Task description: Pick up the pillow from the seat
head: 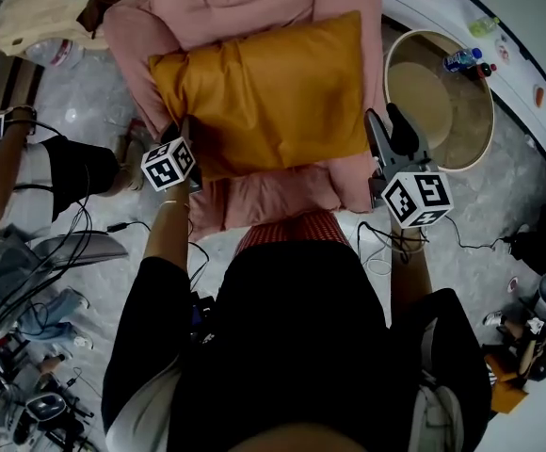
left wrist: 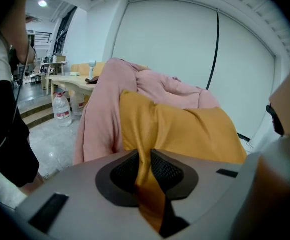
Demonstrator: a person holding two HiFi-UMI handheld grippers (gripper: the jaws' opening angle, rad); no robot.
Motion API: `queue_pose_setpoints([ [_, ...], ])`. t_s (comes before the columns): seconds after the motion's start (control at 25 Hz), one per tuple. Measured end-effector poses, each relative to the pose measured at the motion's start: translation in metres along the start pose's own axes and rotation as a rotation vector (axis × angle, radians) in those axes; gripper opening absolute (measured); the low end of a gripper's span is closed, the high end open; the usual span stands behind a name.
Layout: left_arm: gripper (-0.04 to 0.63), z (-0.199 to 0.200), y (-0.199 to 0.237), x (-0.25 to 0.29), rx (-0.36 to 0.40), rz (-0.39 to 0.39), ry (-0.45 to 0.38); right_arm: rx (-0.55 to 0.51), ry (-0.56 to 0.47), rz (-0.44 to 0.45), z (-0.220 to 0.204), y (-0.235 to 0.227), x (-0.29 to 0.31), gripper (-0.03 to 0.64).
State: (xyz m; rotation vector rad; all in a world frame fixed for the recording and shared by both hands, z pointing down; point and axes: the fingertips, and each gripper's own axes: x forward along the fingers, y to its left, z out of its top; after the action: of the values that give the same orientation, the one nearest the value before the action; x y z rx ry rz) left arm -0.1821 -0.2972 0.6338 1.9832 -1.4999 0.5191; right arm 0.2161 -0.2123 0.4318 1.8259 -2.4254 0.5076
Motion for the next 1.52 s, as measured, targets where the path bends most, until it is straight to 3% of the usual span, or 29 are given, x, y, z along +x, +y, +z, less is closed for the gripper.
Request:
queue_pose_setpoints([
  [0.32, 0.080, -0.005, -0.004, 0.000, -0.015, 0.035, -0.016, 0.020, 0.092, 0.034, -0.035, -0.023, 0.027, 0.234],
  [0.88, 0.078, -0.009, -0.007, -0.006, -0.021, 0.073, -0.032, -0.029, 0.215, 0.042, -0.082, -0.058, 0.067, 0.260],
  [1.52, 0.078, -0.012, -0.007, -0.010, -0.032, 0.113, -0.027, -0.016, 0.332, 0.106, -0.119, -0.079, 0.101, 0.273],
])
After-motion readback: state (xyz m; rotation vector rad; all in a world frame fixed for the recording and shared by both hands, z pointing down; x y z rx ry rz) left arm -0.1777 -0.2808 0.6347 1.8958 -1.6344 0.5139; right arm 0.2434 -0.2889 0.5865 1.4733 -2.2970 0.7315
